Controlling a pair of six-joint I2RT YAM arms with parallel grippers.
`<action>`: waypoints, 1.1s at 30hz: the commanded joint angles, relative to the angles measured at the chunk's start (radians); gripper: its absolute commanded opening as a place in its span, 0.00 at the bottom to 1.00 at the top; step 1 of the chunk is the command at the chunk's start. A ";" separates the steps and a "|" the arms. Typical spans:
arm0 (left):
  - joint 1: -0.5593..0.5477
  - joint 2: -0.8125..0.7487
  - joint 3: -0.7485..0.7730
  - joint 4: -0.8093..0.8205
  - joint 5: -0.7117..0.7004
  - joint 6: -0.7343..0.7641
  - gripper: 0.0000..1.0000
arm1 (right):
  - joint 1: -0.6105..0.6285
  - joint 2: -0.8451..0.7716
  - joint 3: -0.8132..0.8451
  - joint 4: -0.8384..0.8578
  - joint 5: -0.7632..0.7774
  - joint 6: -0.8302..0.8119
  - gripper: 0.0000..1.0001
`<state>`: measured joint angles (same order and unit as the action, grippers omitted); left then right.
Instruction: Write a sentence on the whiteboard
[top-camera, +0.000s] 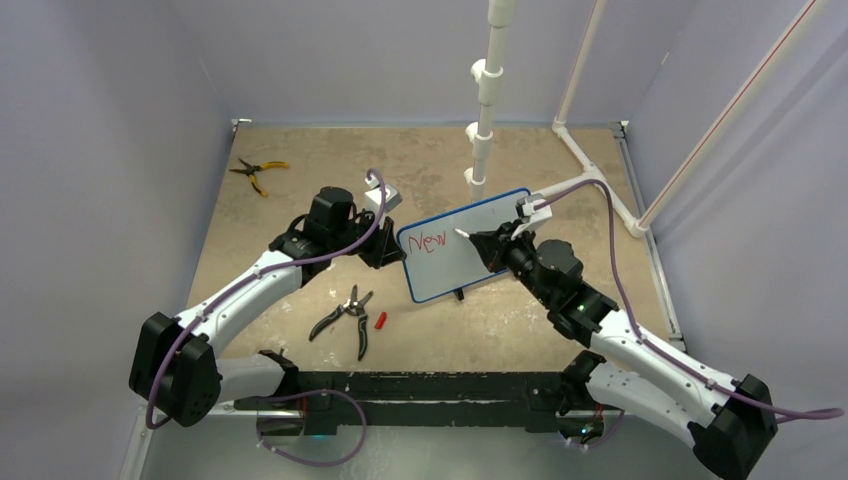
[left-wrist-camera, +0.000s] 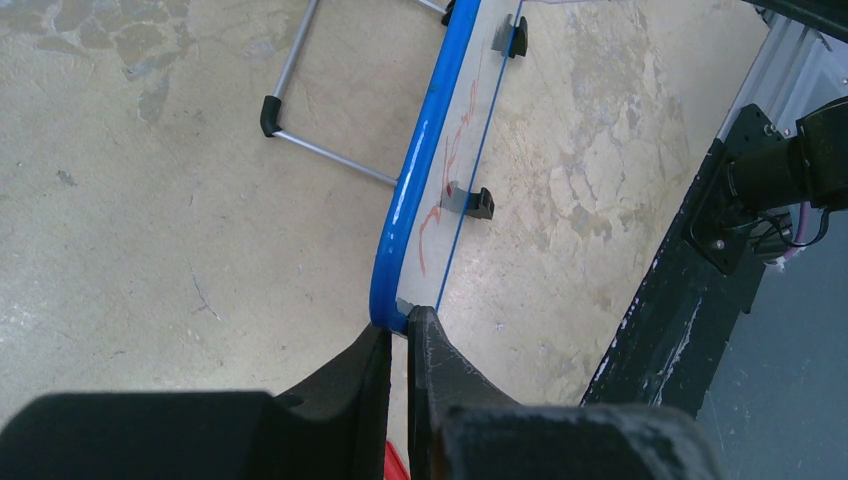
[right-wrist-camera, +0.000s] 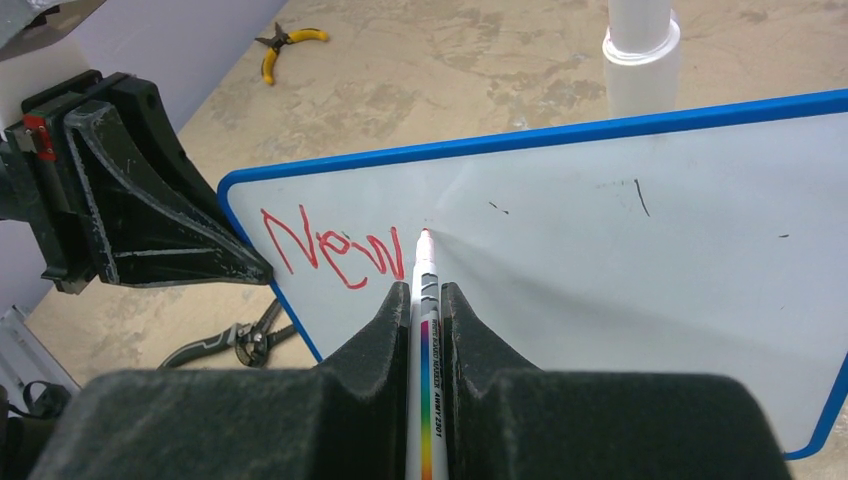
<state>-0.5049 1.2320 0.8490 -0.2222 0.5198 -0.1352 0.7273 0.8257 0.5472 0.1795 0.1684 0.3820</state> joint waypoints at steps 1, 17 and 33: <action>0.003 -0.028 0.012 0.037 -0.014 0.033 0.00 | -0.004 0.009 -0.009 0.025 0.019 0.001 0.00; 0.003 -0.029 0.013 0.038 -0.010 0.033 0.00 | -0.004 0.025 -0.008 -0.016 -0.021 0.001 0.00; 0.003 -0.028 0.013 0.040 -0.009 0.032 0.00 | -0.004 0.012 0.013 -0.056 0.060 0.009 0.00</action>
<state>-0.5049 1.2320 0.8490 -0.2218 0.5167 -0.1352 0.7261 0.8513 0.5343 0.1177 0.1680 0.4019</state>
